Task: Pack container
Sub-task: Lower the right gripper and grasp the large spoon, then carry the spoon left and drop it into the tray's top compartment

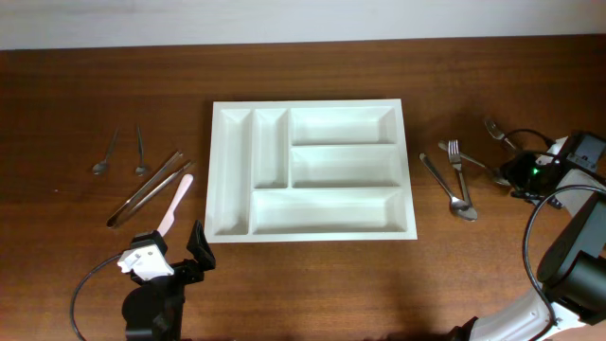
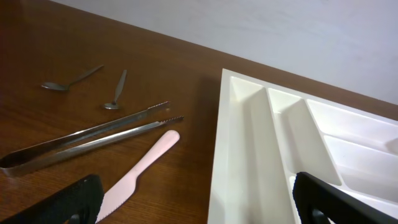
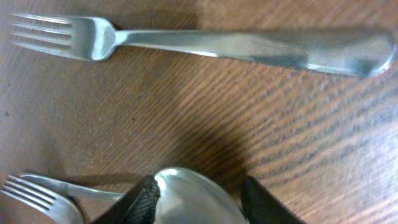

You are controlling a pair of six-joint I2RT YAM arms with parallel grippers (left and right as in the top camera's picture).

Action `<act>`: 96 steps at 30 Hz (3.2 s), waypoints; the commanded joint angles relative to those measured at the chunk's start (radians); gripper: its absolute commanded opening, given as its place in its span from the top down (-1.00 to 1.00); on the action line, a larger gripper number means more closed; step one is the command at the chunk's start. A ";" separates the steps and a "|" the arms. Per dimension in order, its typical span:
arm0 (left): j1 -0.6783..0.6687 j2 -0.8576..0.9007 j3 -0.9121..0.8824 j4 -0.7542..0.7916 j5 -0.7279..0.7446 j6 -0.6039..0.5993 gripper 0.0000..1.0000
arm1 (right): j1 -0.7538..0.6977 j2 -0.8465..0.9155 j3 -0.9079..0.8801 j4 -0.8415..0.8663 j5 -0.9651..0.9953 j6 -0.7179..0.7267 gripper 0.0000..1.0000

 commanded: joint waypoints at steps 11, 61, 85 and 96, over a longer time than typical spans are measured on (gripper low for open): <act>0.003 -0.006 -0.003 -0.001 0.011 0.015 -0.99 | 0.005 0.035 -0.010 -0.011 -0.005 0.022 0.92; 0.003 -0.006 -0.003 -0.001 0.011 0.015 -0.99 | 0.299 -0.144 0.336 -0.217 -0.529 -0.211 0.92; 0.003 -0.006 -0.003 -0.001 0.011 0.015 -0.99 | 0.546 0.111 0.336 -0.209 -0.332 -0.213 0.92; 0.003 -0.006 -0.003 -0.001 0.011 0.015 -0.99 | 0.568 0.114 0.382 -0.217 -0.318 -0.155 -0.43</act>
